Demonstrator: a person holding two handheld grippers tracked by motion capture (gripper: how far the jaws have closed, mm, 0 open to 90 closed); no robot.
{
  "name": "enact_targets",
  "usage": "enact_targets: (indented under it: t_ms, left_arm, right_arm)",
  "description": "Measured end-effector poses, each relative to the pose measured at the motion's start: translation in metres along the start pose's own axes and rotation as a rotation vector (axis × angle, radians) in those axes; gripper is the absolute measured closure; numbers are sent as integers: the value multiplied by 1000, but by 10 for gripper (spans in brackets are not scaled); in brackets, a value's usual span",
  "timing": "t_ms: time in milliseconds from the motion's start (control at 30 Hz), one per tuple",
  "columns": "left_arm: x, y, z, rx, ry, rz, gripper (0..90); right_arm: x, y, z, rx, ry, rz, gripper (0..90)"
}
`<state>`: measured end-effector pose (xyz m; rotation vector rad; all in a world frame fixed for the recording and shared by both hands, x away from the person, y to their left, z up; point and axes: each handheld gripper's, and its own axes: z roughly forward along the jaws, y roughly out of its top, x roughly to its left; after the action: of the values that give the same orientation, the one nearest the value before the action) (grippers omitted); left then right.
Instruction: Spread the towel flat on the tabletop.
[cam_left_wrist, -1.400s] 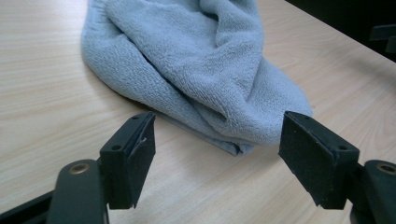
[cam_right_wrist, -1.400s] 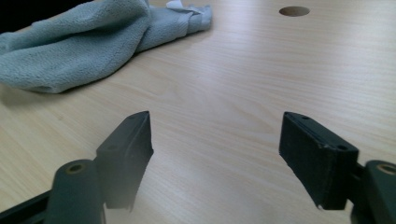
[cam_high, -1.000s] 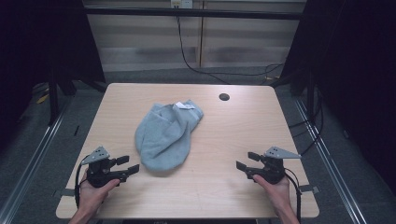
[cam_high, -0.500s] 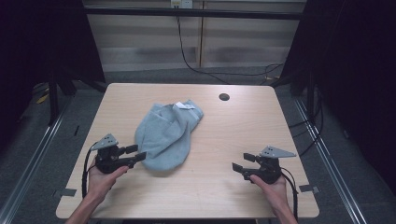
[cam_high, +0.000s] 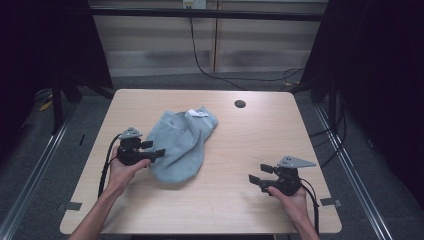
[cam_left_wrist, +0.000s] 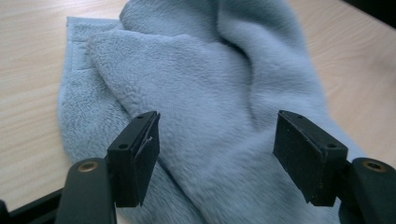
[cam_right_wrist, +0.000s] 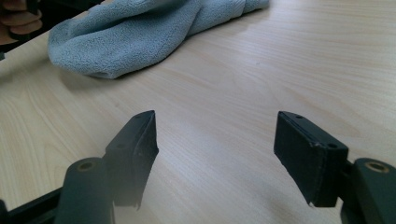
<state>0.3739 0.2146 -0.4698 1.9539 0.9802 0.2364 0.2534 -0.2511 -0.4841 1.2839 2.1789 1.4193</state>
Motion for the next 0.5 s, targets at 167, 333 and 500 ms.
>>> enact_targets:
  t_ms: [167, 333, 500]
  left_arm:
    - [11, 1, 17, 14, 32, -14, 258]
    - [21, -8, 27, 61, 47, -32, 213]
    - [20, -15, 32, 72, 22, -4, 328]
  right_arm:
    - [0, -1, 1, 4, 4, -1, 303]
    - [1, -1, 0, 0, 5, -7, 303]
    - [-1, -2, 1, 1, 1, 1, 298]
